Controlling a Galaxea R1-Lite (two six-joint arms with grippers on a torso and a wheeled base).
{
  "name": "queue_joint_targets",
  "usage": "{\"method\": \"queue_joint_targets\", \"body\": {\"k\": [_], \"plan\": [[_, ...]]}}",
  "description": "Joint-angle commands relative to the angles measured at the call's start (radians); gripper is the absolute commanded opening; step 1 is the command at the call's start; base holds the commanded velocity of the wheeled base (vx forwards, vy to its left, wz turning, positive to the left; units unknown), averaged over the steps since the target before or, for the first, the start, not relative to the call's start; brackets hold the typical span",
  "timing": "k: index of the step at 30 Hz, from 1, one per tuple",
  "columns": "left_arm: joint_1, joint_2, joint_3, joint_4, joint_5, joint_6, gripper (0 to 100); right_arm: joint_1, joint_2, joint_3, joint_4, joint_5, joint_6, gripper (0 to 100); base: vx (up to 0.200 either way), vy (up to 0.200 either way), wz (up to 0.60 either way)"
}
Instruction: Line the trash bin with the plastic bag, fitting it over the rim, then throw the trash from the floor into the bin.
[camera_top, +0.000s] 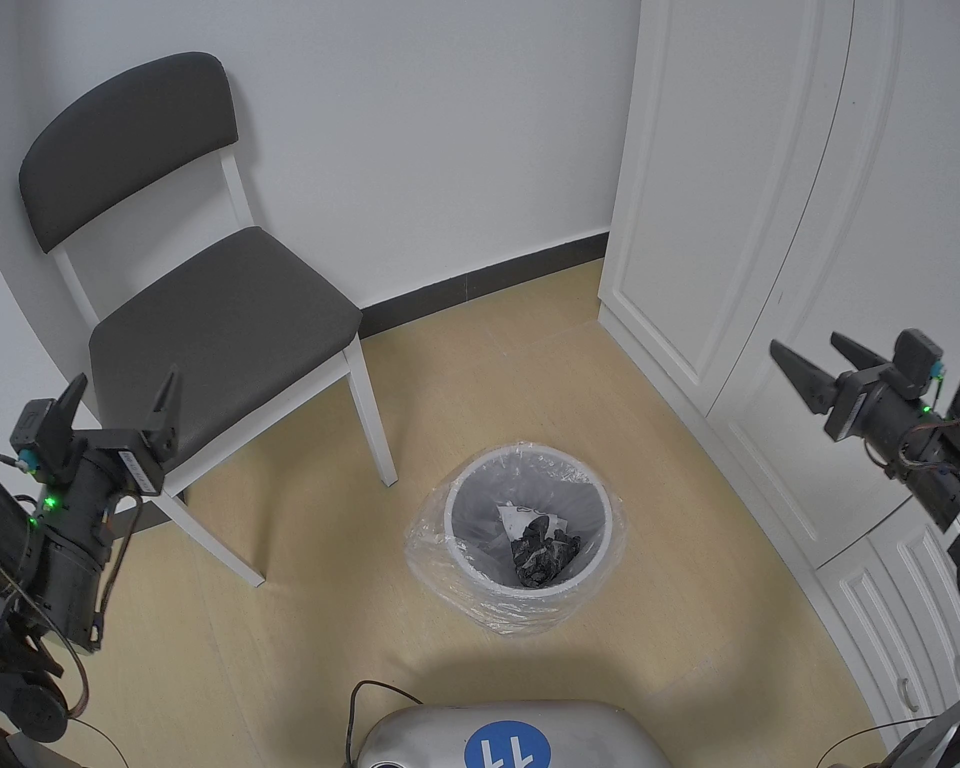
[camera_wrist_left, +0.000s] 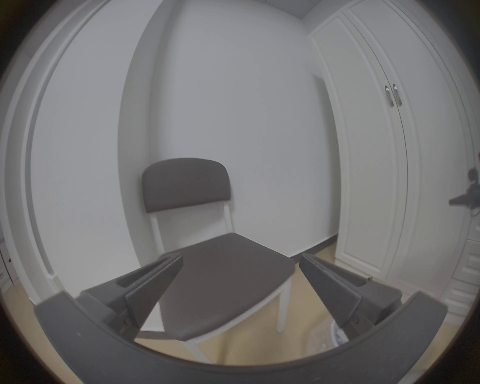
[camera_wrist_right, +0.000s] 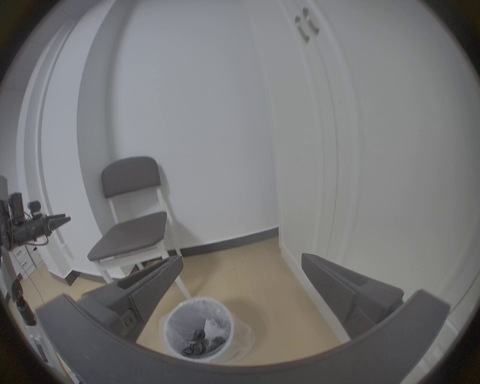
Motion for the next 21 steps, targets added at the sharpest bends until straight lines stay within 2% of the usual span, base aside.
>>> {"method": "queue_joint_targets", "body": {"k": [1,5,7,8,9,15,21], "plan": [[0.127,-0.194,-0.028,0.086,-0.052,0.053,100,-0.049,-0.253,-0.028,0.085,-0.006,0.02,100,0.0,0.0,0.0],[0.132,-0.353,-0.12,0.329,-0.053,0.05,100,-0.074,-0.459,-0.163,0.415,-0.004,0.027,100,0.0,0.0,0.0],[0.144,-0.407,-0.16,0.421,-0.055,0.049,100,-0.082,-0.535,-0.199,0.538,-0.004,0.033,100,0.0,0.0,0.0],[0.144,-0.407,-0.16,0.421,-0.055,0.049,100,-0.082,-0.535,-0.199,0.538,-0.004,0.033,100,0.0,0.0,0.0],[0.165,-0.455,-0.18,0.482,-0.059,0.049,100,-0.088,-0.604,-0.21,0.619,-0.004,0.056,100,0.0,0.0,0.0],[0.218,-0.597,-0.18,0.58,-0.059,0.047,100,-0.102,-0.779,-0.153,0.683,-0.007,0.148,100,0.0,0.0,0.0],[0.277,-0.735,-0.203,0.682,-0.059,0.047,100,-0.106,-0.96,-0.048,0.685,-0.007,0.168,100,0.0,0.0,0.0]]}}
